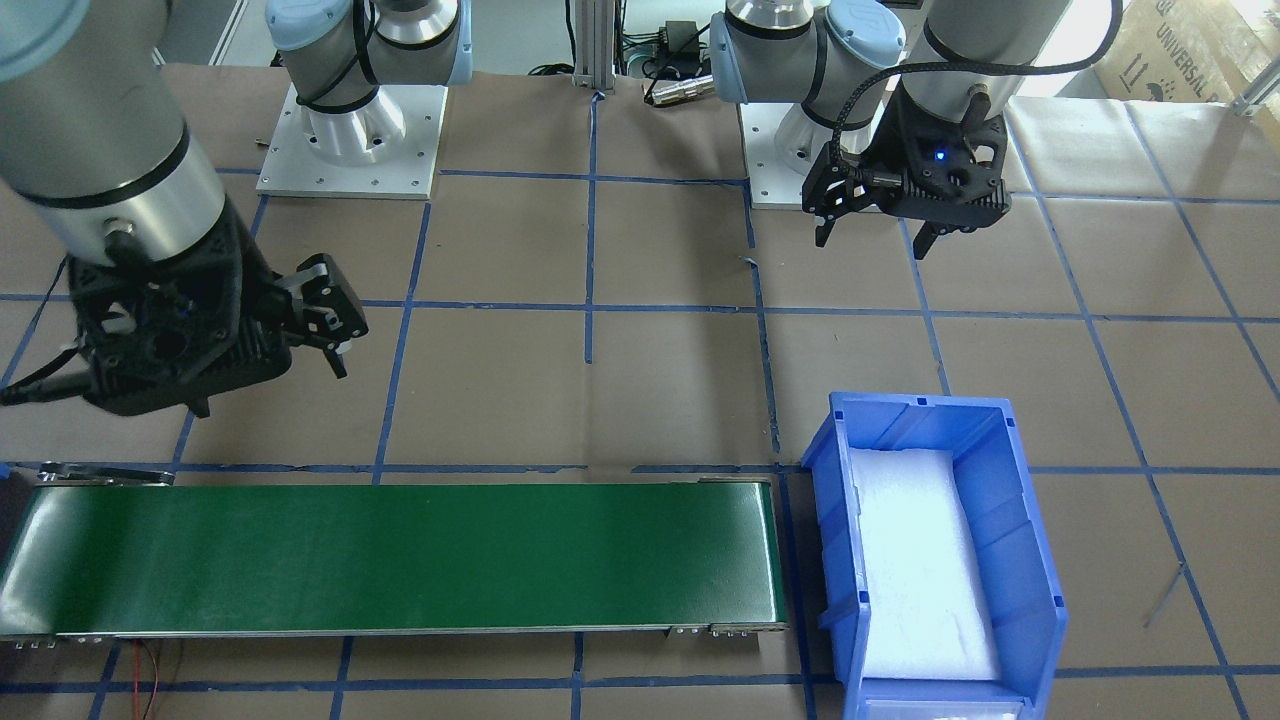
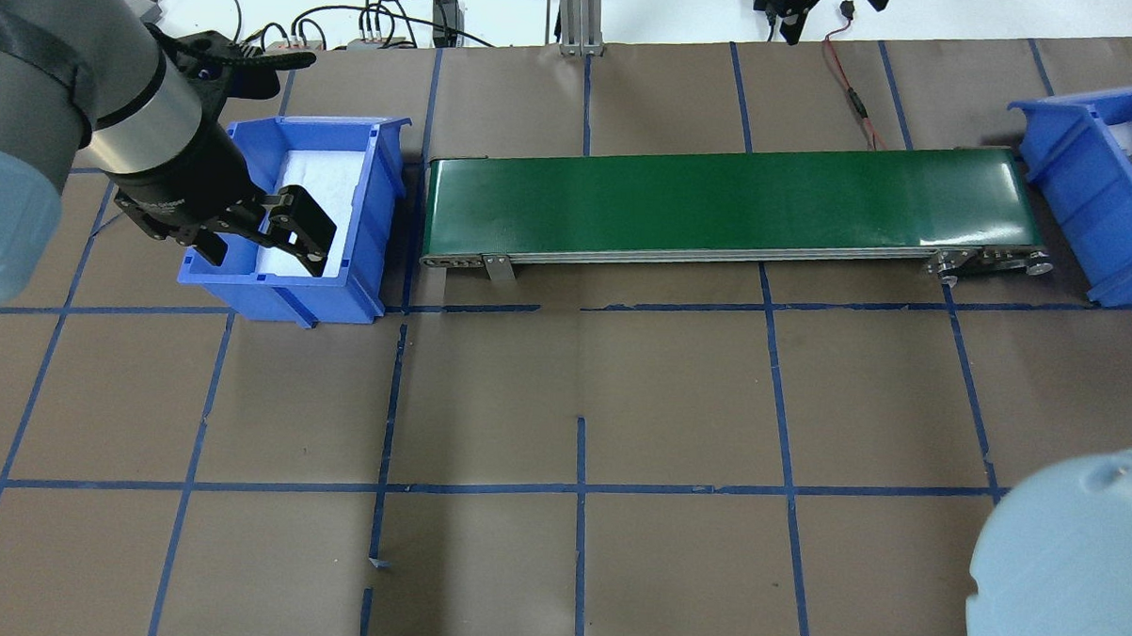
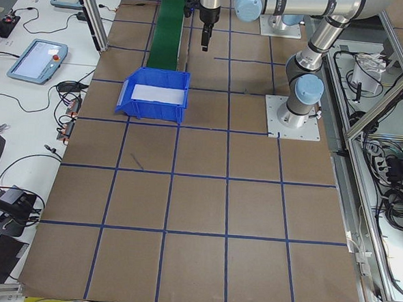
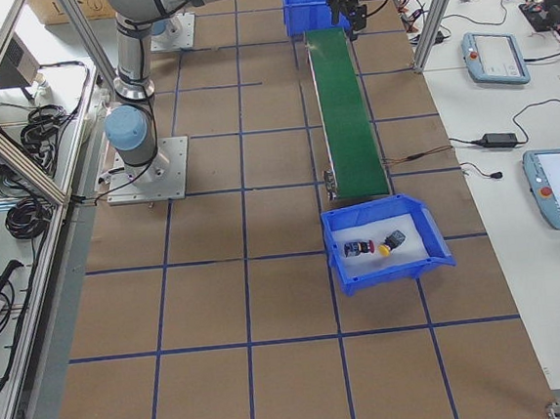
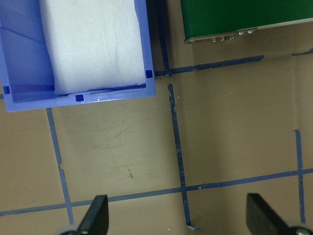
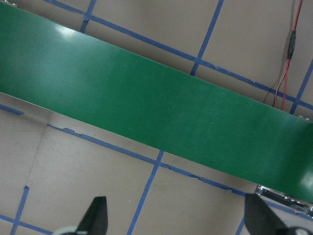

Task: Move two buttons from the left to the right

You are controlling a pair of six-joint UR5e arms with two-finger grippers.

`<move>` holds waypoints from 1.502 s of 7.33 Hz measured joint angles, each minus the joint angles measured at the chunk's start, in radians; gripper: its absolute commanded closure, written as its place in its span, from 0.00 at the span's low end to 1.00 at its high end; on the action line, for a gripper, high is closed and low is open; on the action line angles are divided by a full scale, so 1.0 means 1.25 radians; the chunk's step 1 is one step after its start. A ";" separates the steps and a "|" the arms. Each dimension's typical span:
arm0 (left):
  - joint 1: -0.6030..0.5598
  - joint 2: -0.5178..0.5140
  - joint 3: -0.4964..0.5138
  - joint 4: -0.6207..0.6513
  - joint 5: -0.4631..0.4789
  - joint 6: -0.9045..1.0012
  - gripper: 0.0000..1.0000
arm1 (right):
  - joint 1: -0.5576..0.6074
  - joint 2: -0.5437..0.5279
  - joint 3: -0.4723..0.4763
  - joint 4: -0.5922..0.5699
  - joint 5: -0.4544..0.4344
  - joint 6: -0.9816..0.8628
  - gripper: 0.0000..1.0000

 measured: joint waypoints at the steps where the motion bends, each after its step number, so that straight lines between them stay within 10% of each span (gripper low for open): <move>1: 0.000 0.000 0.000 0.000 -0.001 0.000 0.00 | 0.013 -0.031 0.046 -0.002 0.000 0.082 0.01; 11: 0.002 0.004 0.002 0.007 0.008 -0.001 0.00 | 0.008 -0.077 0.145 0.024 0.026 0.222 0.02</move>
